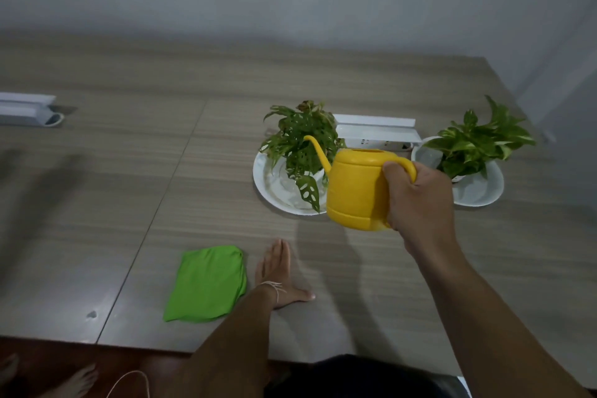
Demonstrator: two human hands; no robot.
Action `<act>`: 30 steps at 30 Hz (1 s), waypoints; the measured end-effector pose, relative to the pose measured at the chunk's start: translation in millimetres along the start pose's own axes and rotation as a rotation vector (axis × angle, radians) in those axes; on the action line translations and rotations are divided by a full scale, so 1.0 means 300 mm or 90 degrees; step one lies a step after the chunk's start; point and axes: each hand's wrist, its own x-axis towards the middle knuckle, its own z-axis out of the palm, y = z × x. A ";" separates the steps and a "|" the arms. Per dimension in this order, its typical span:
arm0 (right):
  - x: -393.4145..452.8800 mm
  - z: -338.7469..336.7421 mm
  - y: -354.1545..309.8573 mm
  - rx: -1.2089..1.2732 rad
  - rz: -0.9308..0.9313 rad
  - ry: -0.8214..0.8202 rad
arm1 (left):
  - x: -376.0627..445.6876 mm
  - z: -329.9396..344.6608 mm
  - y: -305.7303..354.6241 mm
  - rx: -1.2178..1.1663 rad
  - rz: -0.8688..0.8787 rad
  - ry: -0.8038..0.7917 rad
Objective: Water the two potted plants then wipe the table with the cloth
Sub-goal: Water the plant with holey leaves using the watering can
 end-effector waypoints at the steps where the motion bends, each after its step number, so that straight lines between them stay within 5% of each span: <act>1: 0.004 0.007 -0.003 -0.008 0.001 0.001 | 0.000 0.002 0.001 0.001 -0.002 0.006; 30: 0.110 -0.050 -0.048 -0.072 -0.013 0.010 | -0.010 -0.009 0.019 0.009 -0.026 0.003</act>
